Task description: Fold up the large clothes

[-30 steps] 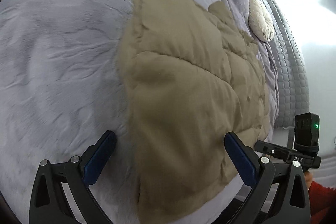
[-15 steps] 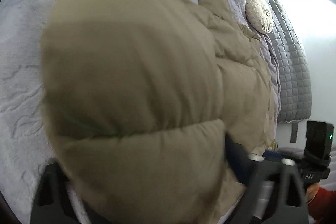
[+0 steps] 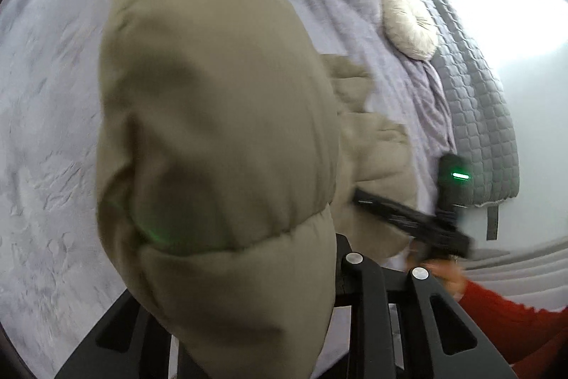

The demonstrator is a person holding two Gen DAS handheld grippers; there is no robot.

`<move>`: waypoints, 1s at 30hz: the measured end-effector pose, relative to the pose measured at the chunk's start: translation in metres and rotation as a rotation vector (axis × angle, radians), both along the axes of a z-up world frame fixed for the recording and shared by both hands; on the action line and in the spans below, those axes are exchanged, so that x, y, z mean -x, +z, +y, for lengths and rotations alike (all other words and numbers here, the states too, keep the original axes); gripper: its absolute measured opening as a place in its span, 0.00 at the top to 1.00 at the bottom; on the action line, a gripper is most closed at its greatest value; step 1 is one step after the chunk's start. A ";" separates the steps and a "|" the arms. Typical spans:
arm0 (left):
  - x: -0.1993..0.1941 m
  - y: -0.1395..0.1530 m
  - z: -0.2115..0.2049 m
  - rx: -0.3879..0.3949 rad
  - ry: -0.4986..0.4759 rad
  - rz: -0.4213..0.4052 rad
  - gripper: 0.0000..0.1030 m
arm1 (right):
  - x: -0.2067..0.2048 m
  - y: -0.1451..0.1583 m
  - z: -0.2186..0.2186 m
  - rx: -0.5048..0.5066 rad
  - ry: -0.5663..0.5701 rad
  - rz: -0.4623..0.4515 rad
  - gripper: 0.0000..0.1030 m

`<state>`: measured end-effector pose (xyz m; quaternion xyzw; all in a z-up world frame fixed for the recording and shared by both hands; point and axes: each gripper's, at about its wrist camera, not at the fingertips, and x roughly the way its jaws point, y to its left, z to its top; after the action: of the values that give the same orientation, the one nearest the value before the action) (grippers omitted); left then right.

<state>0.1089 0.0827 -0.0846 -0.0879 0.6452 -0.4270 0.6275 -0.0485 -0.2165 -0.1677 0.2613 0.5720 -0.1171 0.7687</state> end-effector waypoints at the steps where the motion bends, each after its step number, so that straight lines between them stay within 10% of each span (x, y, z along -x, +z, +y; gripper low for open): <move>1: 0.005 0.014 -0.008 0.004 -0.013 -0.008 0.70 | 0.000 -0.005 -0.005 -0.029 -0.014 -0.007 0.88; 10: 0.063 0.082 -0.142 -0.063 -0.191 -0.102 0.70 | 0.012 -0.031 -0.035 -0.203 -0.091 -0.056 0.91; 23: 0.103 0.043 -0.276 -0.159 -0.324 -0.020 0.64 | 0.147 0.048 -0.138 -0.196 -0.352 -0.166 0.91; 28: 0.118 0.012 -0.301 -0.125 -0.365 0.060 0.31 | 0.193 0.056 -0.143 -0.197 -0.397 -0.137 0.89; 30: 0.117 0.002 -0.309 -0.108 -0.365 0.090 0.27 | 0.204 0.059 -0.133 -0.204 -0.389 -0.128 0.67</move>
<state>-0.0077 -0.2259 -0.0823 0.0454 0.6997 -0.4940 0.5141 -0.2526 -0.3498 -0.1090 0.4499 0.4699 -0.1881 0.7358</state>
